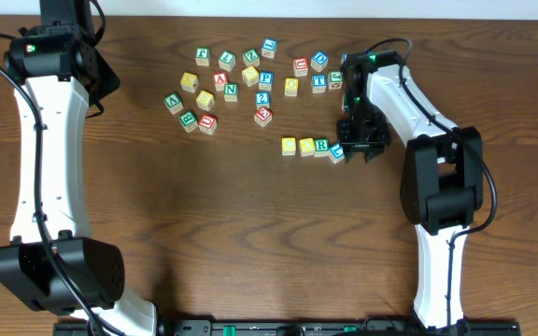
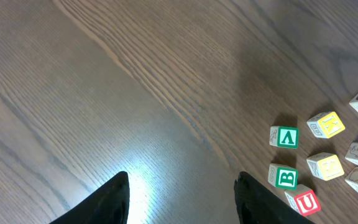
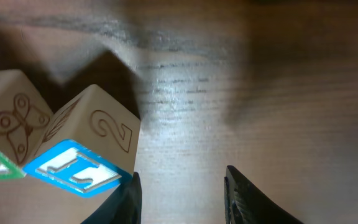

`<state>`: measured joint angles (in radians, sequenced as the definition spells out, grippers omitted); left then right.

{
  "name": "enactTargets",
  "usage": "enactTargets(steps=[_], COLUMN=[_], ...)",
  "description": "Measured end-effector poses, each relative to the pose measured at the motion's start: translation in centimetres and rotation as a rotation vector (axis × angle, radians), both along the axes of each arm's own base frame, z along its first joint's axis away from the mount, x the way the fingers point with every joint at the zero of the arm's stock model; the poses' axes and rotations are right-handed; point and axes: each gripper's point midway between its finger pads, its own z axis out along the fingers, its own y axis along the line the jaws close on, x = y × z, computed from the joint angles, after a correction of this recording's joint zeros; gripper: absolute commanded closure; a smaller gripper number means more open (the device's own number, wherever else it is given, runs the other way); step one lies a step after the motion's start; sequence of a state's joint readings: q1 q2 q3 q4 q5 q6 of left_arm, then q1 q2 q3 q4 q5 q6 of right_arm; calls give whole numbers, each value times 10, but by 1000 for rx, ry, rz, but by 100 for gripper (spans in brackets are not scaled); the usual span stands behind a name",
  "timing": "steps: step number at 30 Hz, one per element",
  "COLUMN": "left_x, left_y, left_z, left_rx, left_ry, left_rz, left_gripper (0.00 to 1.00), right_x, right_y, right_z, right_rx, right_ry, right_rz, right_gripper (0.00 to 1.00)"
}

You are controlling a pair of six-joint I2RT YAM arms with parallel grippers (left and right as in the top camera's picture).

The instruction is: Spell out CORL

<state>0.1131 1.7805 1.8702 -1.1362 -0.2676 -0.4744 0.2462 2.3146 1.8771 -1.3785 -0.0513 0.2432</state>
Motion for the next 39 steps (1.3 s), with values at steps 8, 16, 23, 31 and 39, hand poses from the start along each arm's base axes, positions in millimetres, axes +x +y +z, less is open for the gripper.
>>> enactTargets(steps=[8,16,23,31,39], left_x=[0,0,0,0,0], left_y=[0,0,0,0,0], left_z=[0,0,0,0,0], left_rx=[0,0,0,0,0], left_ry=[0,0,0,0,0], left_rz=[0,0,0,0,0], left_gripper=[47,47,47,47,47], right_x=[18,29,24,25,75], right_y=[5,8,26,33,52], right_z=[-9,-11,-11,-6,45], right_rx=[19,42,49,52,106], right_ry=[-79,-124,-126,-133,-331], right_rz=[-9,55,113,127,114], right_gripper=[62,62,62,59,61])
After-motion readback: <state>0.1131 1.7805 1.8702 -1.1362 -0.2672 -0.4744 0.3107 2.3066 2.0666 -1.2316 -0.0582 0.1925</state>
